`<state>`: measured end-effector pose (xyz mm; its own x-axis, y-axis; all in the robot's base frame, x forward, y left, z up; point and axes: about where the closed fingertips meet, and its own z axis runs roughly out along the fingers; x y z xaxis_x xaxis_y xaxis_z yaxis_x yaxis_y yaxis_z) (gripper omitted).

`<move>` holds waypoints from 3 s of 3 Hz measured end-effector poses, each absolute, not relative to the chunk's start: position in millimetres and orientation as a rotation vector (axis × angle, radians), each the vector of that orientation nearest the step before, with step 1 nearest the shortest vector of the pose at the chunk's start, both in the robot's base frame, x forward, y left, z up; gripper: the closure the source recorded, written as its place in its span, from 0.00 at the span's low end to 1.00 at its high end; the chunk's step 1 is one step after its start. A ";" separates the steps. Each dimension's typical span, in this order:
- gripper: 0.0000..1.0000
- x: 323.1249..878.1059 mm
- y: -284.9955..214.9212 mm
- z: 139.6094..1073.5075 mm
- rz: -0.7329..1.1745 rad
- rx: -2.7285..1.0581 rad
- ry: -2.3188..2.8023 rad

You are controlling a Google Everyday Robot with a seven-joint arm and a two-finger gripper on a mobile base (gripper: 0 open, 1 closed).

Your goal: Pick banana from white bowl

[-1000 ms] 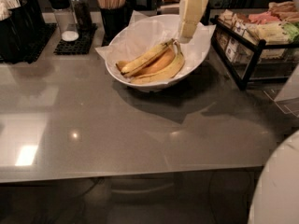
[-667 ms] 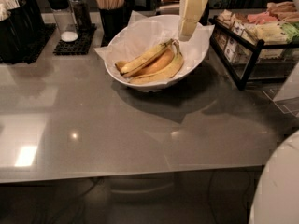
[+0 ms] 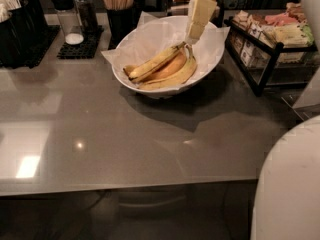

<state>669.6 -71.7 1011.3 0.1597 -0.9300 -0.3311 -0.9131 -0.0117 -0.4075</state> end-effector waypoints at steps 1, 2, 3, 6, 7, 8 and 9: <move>0.00 684.7 -63.1 988.4 0.039 -1.929 1.730; 0.00 694.8 -55.6 959.5 0.132 -1.936 1.746; 0.00 698.3 -52.9 957.1 0.132 -1.932 1.743; 0.00 712.0 -27.8 898.9 0.327 -1.930 1.771; 0.18 714.5 -25.4 896.7 0.328 -1.926 1.769; 0.42 714.6 -25.4 896.7 0.328 -1.926 1.769; 0.55 714.6 -25.4 896.7 0.328 -1.926 1.769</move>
Offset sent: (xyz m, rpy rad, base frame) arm 0.0336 0.0156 -0.0790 0.0920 0.1985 0.0605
